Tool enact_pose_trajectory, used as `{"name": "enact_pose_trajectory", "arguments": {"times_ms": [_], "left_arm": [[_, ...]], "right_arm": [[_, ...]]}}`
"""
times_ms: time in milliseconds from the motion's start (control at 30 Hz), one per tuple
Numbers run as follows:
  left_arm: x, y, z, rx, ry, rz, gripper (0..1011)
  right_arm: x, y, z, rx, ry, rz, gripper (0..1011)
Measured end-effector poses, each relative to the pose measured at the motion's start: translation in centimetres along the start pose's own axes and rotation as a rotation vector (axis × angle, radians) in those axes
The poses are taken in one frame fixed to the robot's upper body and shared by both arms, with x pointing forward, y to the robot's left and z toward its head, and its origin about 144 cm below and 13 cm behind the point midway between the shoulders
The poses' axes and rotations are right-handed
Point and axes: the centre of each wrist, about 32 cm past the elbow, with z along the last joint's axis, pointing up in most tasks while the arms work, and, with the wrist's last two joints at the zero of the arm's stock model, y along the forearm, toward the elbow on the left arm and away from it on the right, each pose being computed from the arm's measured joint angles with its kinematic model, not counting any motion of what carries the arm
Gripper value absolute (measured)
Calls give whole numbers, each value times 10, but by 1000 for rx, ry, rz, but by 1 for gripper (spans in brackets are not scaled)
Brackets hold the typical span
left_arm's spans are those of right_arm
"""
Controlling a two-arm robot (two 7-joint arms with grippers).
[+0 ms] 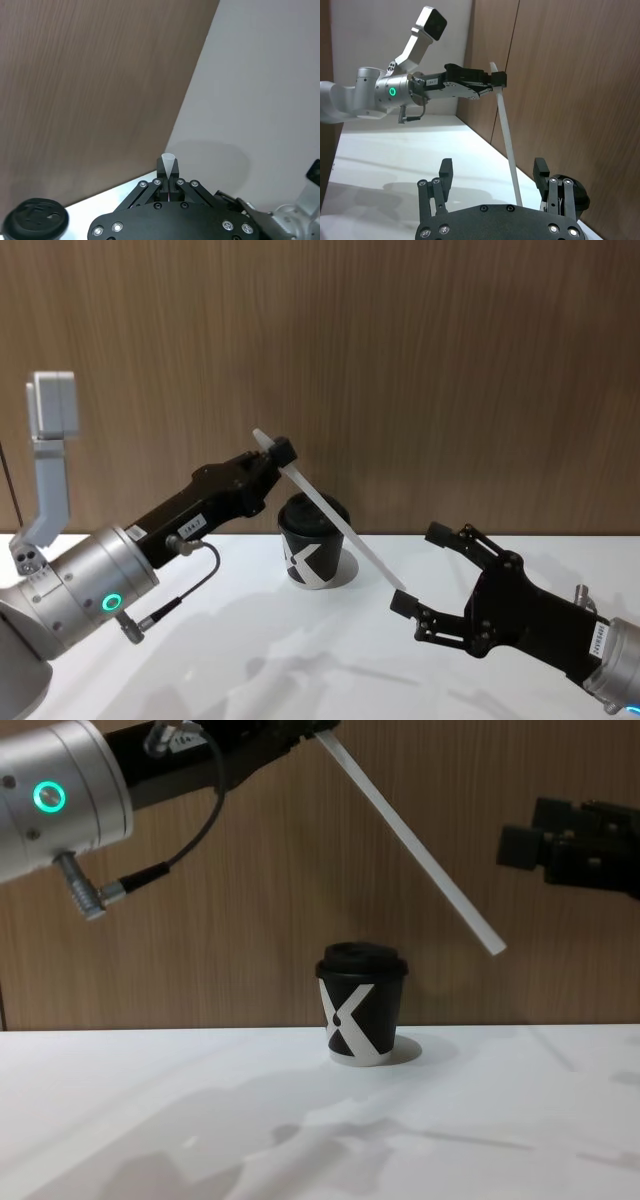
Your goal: Pick up the straw with one hand, pass it to the other hand, and insert it into the cup.
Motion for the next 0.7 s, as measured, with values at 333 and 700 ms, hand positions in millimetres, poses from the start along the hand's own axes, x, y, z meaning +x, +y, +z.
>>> {"name": "enact_pose_trajectory", "arguments": {"times_ms": [333,700], "left_arm": [[-7,-10,13,53,-151,50,7],[-12,-23,26,92,-337,148,6]], "right_arm": [[0,0,0,0,0,0,1001],[0,0,0,0,0,0,1001]]}}
